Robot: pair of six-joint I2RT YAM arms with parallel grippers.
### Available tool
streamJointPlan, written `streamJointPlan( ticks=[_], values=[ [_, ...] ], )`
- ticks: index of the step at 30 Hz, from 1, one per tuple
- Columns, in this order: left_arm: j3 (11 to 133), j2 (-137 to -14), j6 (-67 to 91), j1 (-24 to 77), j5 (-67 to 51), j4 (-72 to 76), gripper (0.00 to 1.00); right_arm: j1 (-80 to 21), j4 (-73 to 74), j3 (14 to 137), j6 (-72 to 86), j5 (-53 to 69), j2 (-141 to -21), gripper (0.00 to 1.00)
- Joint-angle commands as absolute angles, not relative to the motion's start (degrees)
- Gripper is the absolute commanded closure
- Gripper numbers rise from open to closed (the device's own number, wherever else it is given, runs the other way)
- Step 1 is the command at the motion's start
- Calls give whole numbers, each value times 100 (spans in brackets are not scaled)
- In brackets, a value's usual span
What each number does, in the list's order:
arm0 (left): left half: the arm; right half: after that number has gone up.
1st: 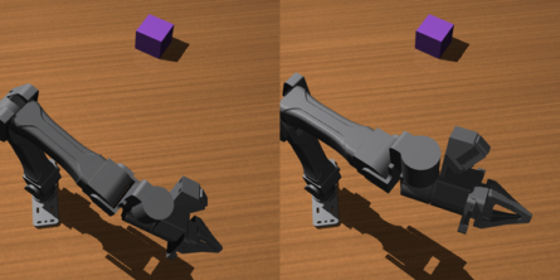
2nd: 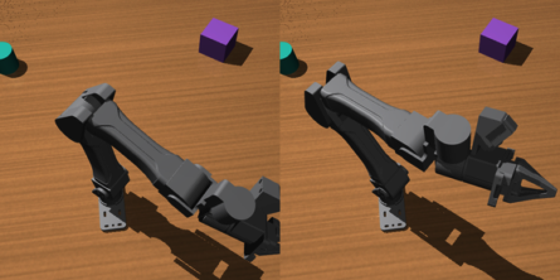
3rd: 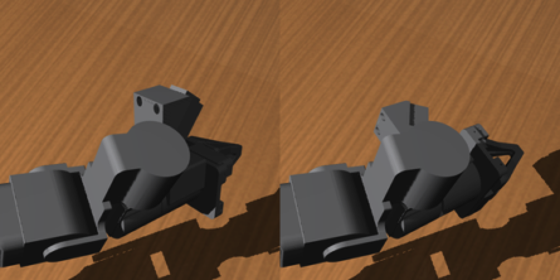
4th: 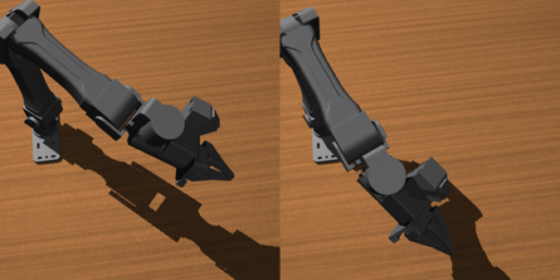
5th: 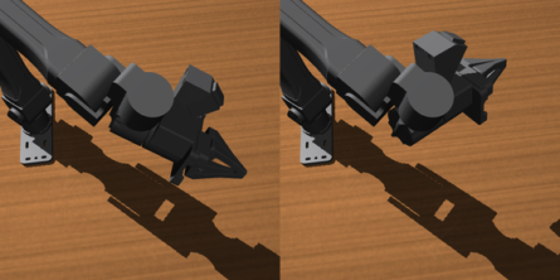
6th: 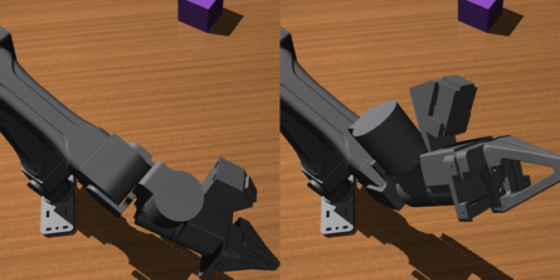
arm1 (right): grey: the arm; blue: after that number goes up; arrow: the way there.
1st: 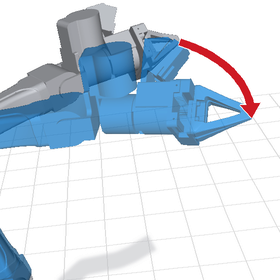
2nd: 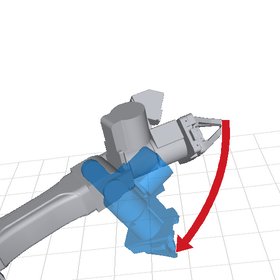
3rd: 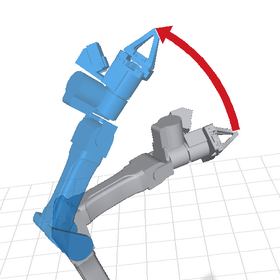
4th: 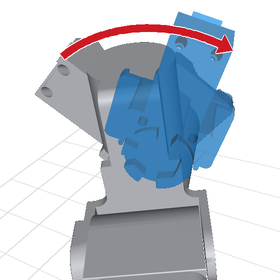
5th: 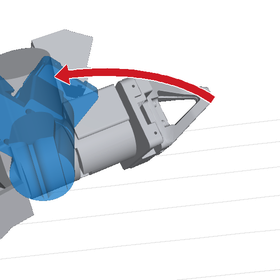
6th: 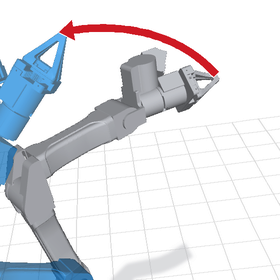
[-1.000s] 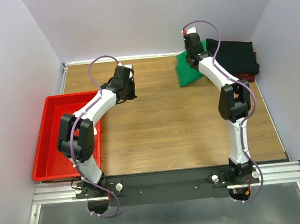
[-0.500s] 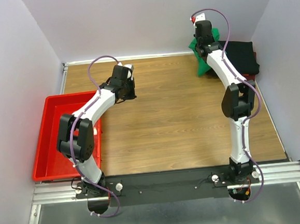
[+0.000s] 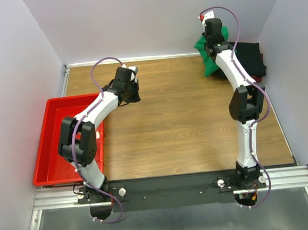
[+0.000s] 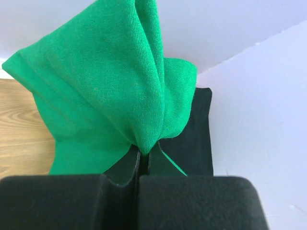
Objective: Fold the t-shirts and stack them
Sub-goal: Neatly place the folded tshirt to the corner
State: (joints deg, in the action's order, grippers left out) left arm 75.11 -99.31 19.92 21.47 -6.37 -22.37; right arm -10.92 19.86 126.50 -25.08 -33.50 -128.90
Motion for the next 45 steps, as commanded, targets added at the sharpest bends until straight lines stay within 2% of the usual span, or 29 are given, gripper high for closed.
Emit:
streamJointPlan(
  ticks=[1,23,31,32,33,35,36,45],
  values=[
    [7418,-9896,1925,2118,-809,-2145,100,-932,1863,12929,-2566,-3173,-12437,100],
    [7392,-9958,1934,2118,-984,-2101,100,-238,1872,12613,-2207,-2453,-11918,100],
    [7365,-10037,1942,2118,-1019,-2074,100,421,1872,12410,-1732,-1854,-12418,100],
    [7357,-10046,1942,2127,-1028,-2074,100,500,1863,12462,-1662,-1898,-12541,93],
    [7356,-10046,1934,2127,-1037,-2074,100,579,1872,12524,-1583,-1890,-12760,63],
    [7348,-10046,1925,2127,-1037,-2065,100,755,1872,12708,-1338,-1881,-12945,35],
    [7339,-10055,1916,2127,-1055,-2039,100,782,1872,12752,-1258,-1872,-12998,0],
    [7339,-10002,1925,2127,-1160,-2004,100,747,1881,12437,-343,-950,-12411,0]
  ],
)
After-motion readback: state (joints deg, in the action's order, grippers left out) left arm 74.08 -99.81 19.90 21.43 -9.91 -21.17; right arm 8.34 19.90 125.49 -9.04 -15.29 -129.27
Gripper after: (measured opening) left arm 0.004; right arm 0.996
